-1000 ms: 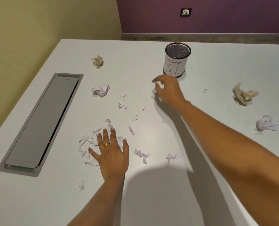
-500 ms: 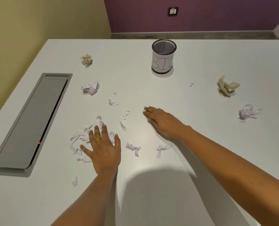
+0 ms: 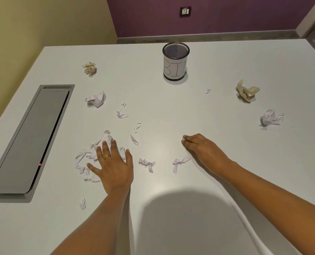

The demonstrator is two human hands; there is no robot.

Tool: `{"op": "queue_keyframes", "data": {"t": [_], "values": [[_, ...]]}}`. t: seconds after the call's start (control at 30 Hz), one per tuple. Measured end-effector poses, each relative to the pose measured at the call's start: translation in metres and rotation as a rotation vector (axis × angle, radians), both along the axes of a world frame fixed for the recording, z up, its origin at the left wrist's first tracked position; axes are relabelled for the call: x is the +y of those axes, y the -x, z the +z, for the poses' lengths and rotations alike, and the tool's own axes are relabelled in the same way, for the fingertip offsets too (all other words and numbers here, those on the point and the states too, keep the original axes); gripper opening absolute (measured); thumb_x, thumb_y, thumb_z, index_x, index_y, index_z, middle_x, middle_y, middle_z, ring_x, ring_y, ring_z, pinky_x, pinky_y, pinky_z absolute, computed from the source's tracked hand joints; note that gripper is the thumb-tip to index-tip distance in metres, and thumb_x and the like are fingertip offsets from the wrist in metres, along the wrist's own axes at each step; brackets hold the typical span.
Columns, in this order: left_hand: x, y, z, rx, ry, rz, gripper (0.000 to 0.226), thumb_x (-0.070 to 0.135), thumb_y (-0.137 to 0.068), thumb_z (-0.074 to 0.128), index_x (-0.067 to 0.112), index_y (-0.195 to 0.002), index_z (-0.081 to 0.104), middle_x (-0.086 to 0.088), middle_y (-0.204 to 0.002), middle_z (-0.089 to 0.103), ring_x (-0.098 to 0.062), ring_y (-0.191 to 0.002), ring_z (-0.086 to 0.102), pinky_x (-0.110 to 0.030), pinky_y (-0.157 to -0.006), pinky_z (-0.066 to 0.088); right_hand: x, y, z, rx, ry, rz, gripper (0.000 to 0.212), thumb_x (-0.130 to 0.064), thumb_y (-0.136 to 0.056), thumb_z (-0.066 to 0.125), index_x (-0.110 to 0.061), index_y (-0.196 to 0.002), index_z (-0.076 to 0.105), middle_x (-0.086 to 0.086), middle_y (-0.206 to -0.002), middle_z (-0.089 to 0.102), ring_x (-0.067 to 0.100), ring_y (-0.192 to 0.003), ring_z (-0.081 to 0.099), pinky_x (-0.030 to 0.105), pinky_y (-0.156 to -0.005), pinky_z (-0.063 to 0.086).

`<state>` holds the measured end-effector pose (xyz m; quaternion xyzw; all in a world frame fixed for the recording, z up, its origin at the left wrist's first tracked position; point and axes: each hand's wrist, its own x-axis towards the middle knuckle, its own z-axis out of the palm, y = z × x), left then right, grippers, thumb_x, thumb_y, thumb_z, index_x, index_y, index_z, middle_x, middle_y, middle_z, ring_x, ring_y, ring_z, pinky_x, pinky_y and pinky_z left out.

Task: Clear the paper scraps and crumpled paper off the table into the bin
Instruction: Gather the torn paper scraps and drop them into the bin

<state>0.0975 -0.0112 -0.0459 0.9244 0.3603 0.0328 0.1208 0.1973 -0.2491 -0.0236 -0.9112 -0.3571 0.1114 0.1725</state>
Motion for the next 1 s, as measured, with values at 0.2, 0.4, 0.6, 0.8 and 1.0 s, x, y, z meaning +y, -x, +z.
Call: {"op": "queue_keyframes", "data": {"t": [0.2, 0.4, 0.6, 0.8, 1.0], "values": [[0.001, 0.0, -0.001, -0.003, 0.001, -0.002, 0.055, 0.044, -0.093, 0.033, 0.02, -0.142, 0.027, -0.008, -0.153, 0.028, -0.025, -0.144, 0.015, -0.067, -0.109, 0.011, 0.01, -0.006, 0.005, -0.032, 0.086, -0.061, 0.026, 0.001, -0.091, 0.042, 0.001, -0.11, 0.059, 0.013, -0.113, 0.061, 0.028, -0.106, 0.049, 0.038, -0.09, 0.043], [0.001, 0.0, -0.002, -0.001, -0.012, -0.005, 0.055, 0.043, -0.092, 0.034, 0.02, -0.142, 0.028, -0.009, -0.152, 0.03, -0.026, -0.144, 0.017, -0.067, -0.108, 0.013, 0.024, -0.015, 0.006, -0.066, 0.047, -0.156, 0.021, 0.004, -0.085, 0.046, 0.001, -0.089, 0.066, 0.013, -0.092, 0.068, 0.027, -0.093, 0.056, 0.037, -0.078, 0.046], [0.001, 0.0, -0.002, 0.001, -0.018, -0.007, 0.055, 0.042, -0.092, 0.035, 0.019, -0.141, 0.029, -0.009, -0.151, 0.032, -0.026, -0.143, 0.02, -0.068, -0.107, 0.015, 0.051, -0.039, 0.03, 0.037, -0.252, -0.354, 0.016, 0.001, -0.084, 0.056, 0.002, -0.091, 0.071, 0.015, -0.096, 0.072, 0.026, -0.089, 0.067, 0.026, -0.082, 0.049], [0.001, 0.0, -0.002, 0.009, -0.019, -0.002, 0.055, 0.042, -0.092, 0.035, 0.019, -0.142, 0.029, -0.009, -0.151, 0.031, -0.026, -0.143, 0.02, -0.067, -0.107, 0.015, 0.09, -0.102, 0.067, -0.055, -0.4, -0.447, 0.023, 0.003, -0.085, 0.052, 0.0, -0.099, 0.07, 0.017, -0.105, 0.07, 0.028, -0.093, 0.067, 0.02, -0.081, 0.047], [0.0, 0.0, -0.003, 0.011, -0.014, 0.006, 0.055, 0.043, -0.092, 0.035, 0.02, -0.142, 0.028, -0.008, -0.152, 0.03, -0.026, -0.144, 0.02, -0.067, -0.108, 0.015, 0.111, -0.167, 0.104, -0.154, -0.45, -0.525, 0.028, 0.002, -0.085, 0.048, -0.002, -0.099, 0.071, 0.013, -0.105, 0.071, 0.025, -0.1, 0.064, 0.026, -0.091, 0.049]]}}
